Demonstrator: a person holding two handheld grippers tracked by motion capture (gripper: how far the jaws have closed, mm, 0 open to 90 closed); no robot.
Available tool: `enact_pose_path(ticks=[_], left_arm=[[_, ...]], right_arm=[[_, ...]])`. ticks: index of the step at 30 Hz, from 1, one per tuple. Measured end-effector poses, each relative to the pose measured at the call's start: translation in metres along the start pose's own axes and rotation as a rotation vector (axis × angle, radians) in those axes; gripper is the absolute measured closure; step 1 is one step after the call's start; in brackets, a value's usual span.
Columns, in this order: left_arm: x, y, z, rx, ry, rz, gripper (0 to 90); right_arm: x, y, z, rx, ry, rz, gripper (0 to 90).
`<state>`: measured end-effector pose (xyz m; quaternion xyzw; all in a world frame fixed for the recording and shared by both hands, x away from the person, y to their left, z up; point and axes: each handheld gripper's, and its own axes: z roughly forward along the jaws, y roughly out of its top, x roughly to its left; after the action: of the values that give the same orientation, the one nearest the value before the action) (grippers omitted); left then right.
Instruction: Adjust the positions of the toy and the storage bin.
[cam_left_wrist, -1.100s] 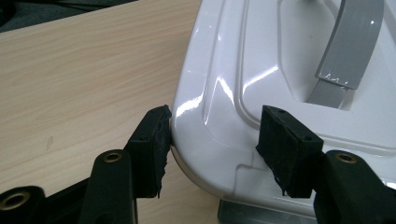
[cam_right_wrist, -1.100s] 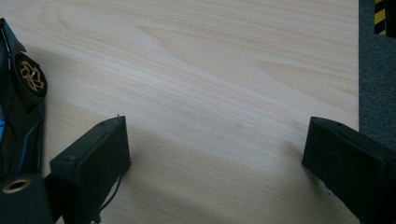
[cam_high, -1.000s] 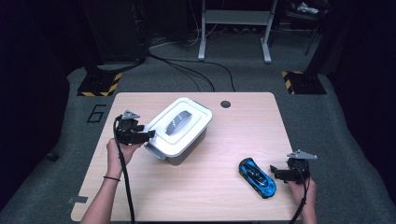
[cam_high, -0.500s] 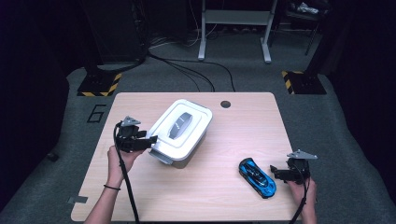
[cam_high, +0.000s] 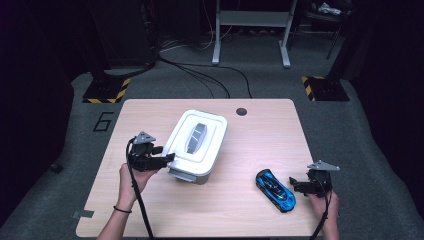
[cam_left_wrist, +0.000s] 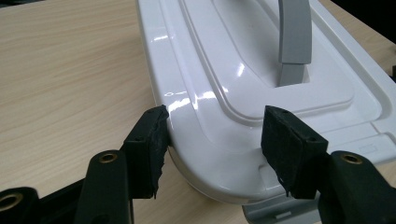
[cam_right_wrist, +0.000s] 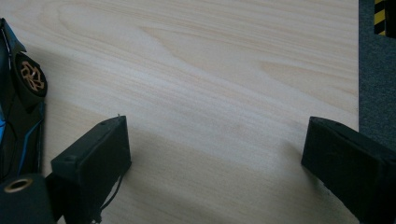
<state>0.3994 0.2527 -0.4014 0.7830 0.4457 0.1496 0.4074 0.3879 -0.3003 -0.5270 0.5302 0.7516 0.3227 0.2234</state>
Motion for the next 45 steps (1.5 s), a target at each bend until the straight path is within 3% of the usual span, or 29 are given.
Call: enact_pose_path(ticks=[2, 6, 11, 13, 15, 19, 21, 22, 26, 36, 45], left_arm=[[-0.001, -0.001, -0.002, 0.003, -0.008, 0.005, 39.4], [-0.003, -0.008, -0.010, 0.005, -0.014, 0.053, 30.7], [-0.009, -0.014, -0.010, 0.050, -0.035, 0.115, 23.7], [-0.013, -0.016, -0.006, 0.078, -0.028, 0.150, 17.5], [-0.017, -0.019, -0.003, 0.074, -0.002, 0.168, 15.5], [-0.023, -0.021, 0.000, 0.061, -0.003, 0.164, 16.7], [-0.028, -0.023, 0.002, 0.050, 0.001, 0.146, 17.0], [-0.031, -0.023, 0.003, 0.040, 0.006, 0.118, 18.0], [-0.043, -0.023, 0.010, 0.027, 0.000, 0.106, 18.6], [-0.070, -0.017, 0.029, 0.012, -0.034, 0.156, 20.1], [-0.085, -0.014, 0.038, 0.001, -0.075, 0.168, 20.3]], right_arm=[[0.000, 0.000, 0.000, 0.000, 0.000, 0.000, 6.9], [0.000, 0.000, 0.000, 0.000, 0.000, 0.000, 6.9], [0.000, 0.000, 0.000, 0.000, 0.000, 0.000, 6.9], [0.000, 0.000, 0.000, 0.000, 0.000, 0.000, 6.9], [0.000, 0.000, 0.000, 0.000, 0.000, 0.000, 6.9], [0.000, 0.000, 0.000, 0.000, 0.000, -0.001, 6.9], [0.000, 0.000, 0.000, 0.000, -0.001, -0.001, 7.0], [0.000, 0.000, 0.000, 0.000, -0.001, -0.001, 7.0], [0.000, 0.000, 0.000, 0.000, 0.000, -0.001, 7.1], [0.000, 0.000, 0.000, -0.001, 0.001, 0.000, 7.3], [0.000, 0.000, 0.000, -0.001, 0.002, 0.004, 7.3]])
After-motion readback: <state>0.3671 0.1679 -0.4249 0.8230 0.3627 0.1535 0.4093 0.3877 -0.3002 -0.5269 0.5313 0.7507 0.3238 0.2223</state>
